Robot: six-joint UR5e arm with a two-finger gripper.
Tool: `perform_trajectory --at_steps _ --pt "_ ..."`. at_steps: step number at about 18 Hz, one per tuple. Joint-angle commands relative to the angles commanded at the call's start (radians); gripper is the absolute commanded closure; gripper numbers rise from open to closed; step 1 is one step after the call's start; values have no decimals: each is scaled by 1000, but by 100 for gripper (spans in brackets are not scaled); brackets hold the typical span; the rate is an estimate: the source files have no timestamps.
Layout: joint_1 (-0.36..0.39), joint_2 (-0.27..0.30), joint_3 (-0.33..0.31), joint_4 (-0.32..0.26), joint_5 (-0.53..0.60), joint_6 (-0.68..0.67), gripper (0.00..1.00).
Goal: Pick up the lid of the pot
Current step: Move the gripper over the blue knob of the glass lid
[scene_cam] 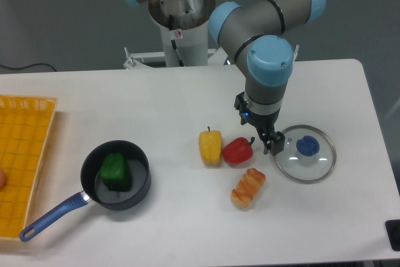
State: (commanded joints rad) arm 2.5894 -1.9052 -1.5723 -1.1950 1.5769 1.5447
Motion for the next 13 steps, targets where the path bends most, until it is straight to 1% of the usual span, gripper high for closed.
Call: perform_trajectory --at_steps 5,8,9,10,11,13 --pt "-2 0 -2 0 2 2 0" --pt "-2 0 -24 -3 6 -3 0" --pt "8 2 -28 -5 6 -14 0" --pt "32 3 -37 -9 6 -17 0" --pt "49 6 -40 -21 6 -17 0" --pt "69 11 -46 -26 6 -17 0"
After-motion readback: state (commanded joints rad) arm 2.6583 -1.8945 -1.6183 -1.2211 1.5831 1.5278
